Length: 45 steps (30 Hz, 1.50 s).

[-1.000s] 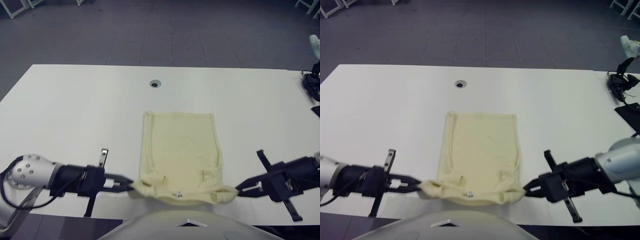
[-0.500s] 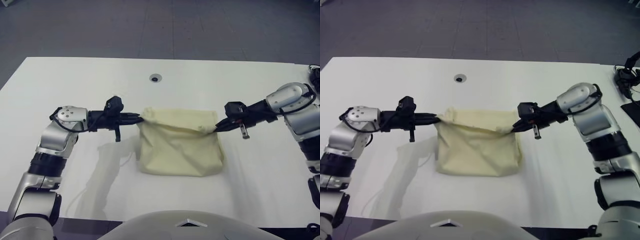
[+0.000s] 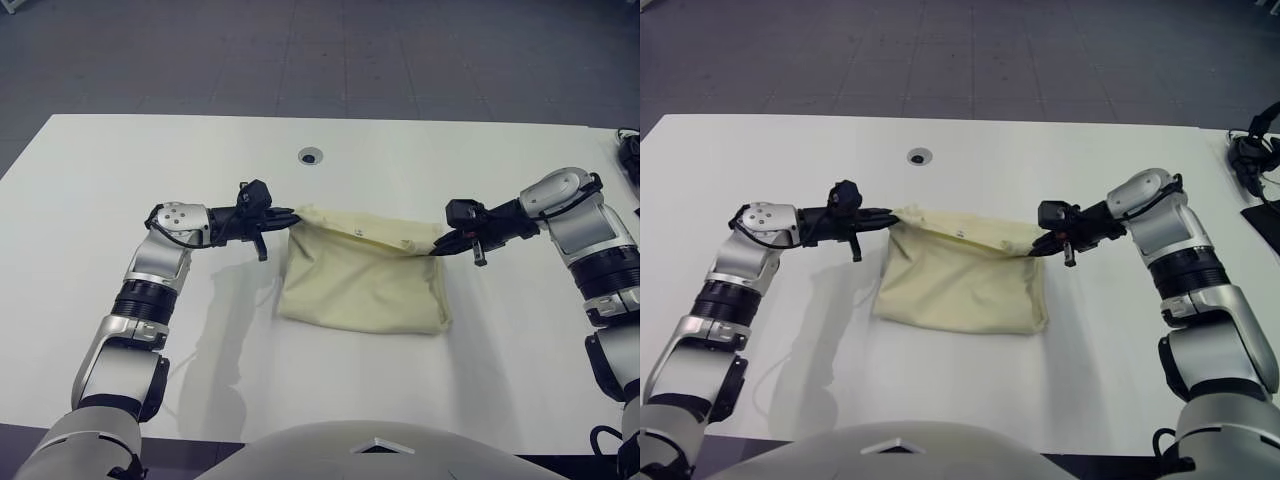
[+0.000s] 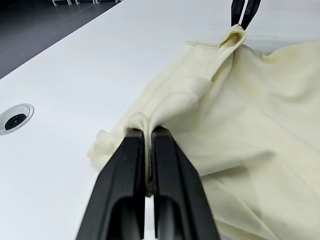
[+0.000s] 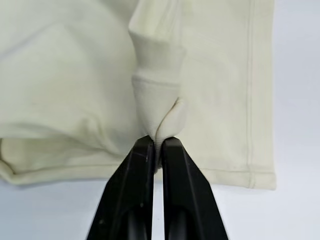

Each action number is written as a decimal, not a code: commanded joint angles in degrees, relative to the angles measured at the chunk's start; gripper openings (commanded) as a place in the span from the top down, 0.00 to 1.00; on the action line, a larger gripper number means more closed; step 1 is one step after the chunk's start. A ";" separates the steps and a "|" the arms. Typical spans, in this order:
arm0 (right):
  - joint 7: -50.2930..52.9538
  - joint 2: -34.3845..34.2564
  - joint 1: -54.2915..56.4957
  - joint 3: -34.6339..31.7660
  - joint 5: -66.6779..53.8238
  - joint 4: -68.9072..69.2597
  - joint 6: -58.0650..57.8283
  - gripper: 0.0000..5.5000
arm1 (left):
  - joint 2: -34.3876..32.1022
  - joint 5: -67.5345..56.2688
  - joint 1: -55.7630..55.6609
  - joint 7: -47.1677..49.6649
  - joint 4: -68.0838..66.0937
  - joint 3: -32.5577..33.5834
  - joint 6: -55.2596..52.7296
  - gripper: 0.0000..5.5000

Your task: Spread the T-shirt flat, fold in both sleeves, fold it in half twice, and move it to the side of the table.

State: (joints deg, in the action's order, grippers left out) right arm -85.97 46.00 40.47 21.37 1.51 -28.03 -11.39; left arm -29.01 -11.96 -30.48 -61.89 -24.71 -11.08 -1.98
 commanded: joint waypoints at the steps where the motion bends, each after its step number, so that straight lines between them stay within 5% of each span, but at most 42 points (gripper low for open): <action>1: -1.05 0.82 2.20 -1.41 0.00 -0.80 -0.48 0.99 | 2.12 1.19 -1.93 1.01 -1.21 0.86 3.59 1.00; 28: -2.59 2.58 1.42 -5.59 -1.52 -1.94 -3.19 0.99 | 7.80 7.82 -5.11 4.02 -13.33 -0.04 14.63 1.00; 35: 5.45 -1.71 1.74 -5.06 1.51 -7.86 -0.41 0.99 | 11.56 11.01 -6.81 11.22 -18.19 0.10 18.56 0.75; 45: 17.27 -6.06 0.00 -8.23 1.83 -12.25 5.95 0.67 | 13.09 12.46 -6.40 17.69 -19.07 0.72 22.31 0.45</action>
State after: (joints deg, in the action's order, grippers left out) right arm -69.82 40.06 41.62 13.84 2.83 -39.56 -5.71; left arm -16.28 -0.73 -36.01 -45.25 -43.21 -10.49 19.48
